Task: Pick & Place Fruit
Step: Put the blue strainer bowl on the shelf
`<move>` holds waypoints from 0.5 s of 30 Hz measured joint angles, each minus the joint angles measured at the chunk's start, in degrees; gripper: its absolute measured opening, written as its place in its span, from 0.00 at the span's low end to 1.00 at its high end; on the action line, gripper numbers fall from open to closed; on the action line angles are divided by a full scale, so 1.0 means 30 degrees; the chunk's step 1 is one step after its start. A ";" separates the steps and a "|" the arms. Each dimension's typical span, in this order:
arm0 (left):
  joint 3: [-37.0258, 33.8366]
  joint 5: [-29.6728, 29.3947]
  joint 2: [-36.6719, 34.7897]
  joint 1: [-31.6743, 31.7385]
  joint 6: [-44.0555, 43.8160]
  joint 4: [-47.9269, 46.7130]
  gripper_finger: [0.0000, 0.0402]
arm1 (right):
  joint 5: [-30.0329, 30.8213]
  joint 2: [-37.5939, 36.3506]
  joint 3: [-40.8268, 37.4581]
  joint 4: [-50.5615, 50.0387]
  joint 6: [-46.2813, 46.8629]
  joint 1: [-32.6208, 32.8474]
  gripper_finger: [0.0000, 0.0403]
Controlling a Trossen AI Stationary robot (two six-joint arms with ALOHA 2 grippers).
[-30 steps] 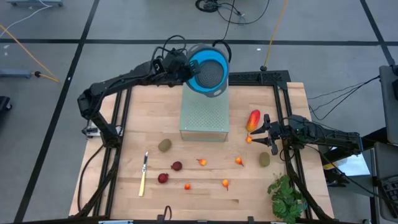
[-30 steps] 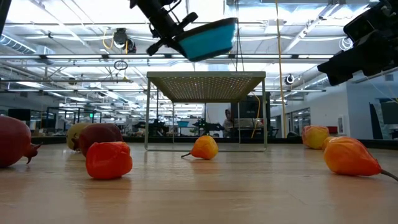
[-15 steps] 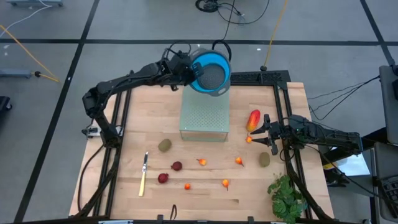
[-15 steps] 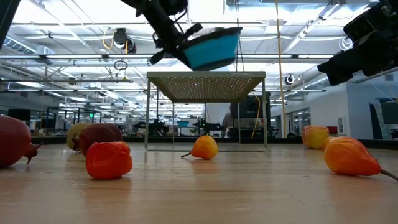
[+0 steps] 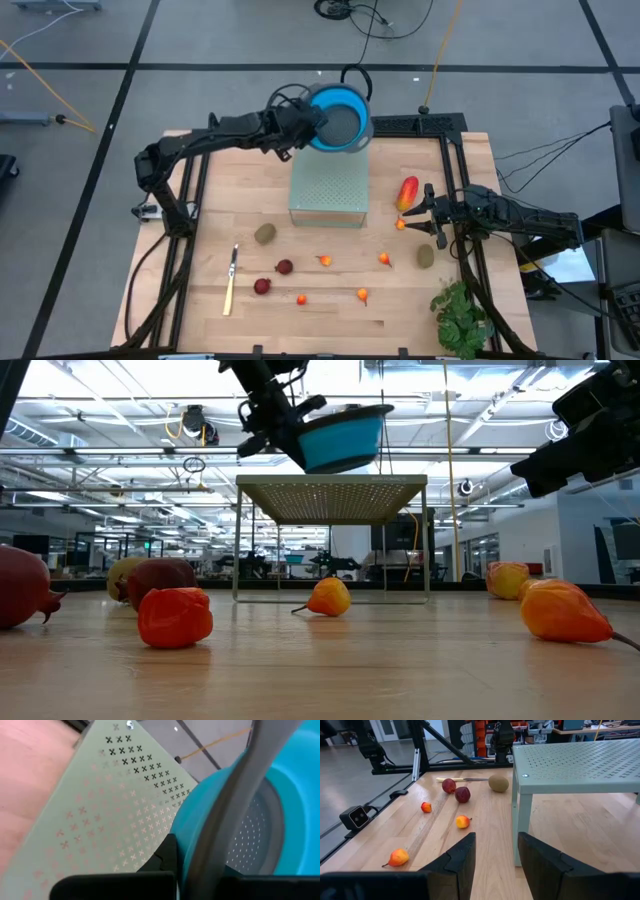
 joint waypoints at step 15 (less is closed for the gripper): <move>-0.0007 -0.0890 0.0747 -0.0345 -0.2384 -0.0581 0.00 | -0.0006 -0.0006 0.0000 0.0000 0.0000 0.0003 0.35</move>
